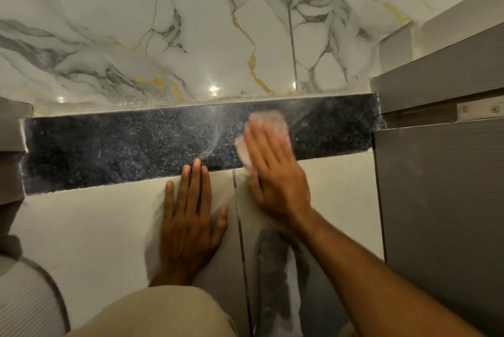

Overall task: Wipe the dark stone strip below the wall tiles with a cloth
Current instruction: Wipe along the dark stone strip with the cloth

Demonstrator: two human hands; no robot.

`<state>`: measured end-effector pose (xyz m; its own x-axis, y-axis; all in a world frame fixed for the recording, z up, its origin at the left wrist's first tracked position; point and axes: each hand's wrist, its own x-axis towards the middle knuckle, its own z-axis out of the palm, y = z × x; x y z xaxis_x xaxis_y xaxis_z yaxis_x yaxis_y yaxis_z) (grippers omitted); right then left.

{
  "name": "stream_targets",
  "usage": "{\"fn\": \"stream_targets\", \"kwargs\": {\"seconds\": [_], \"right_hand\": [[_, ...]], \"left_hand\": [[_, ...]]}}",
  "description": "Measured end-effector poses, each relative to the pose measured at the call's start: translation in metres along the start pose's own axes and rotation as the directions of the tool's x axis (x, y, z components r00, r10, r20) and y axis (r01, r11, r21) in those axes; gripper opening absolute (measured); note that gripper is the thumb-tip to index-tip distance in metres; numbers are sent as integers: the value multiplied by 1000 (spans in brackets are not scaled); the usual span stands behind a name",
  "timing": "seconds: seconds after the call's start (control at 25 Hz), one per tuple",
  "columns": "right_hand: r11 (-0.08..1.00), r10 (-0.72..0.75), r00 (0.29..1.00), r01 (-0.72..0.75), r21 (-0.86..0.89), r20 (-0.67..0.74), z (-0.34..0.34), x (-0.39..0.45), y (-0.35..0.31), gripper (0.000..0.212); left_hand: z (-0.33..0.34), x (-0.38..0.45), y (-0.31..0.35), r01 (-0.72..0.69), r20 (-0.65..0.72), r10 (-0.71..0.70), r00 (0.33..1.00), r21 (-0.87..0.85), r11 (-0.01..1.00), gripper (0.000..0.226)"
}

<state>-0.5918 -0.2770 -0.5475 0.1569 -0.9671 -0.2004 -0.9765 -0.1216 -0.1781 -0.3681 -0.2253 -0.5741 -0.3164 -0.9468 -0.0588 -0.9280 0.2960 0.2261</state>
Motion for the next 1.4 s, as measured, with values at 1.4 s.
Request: {"fn": "stream_targets", "kwargs": {"seconds": [1.4], "right_hand": [[968,-247,955,251,-10,164,-18,0,-5,77]], "left_hand": [[-6,-37,-34,273,-68,-271,960,32,961,78]]}}
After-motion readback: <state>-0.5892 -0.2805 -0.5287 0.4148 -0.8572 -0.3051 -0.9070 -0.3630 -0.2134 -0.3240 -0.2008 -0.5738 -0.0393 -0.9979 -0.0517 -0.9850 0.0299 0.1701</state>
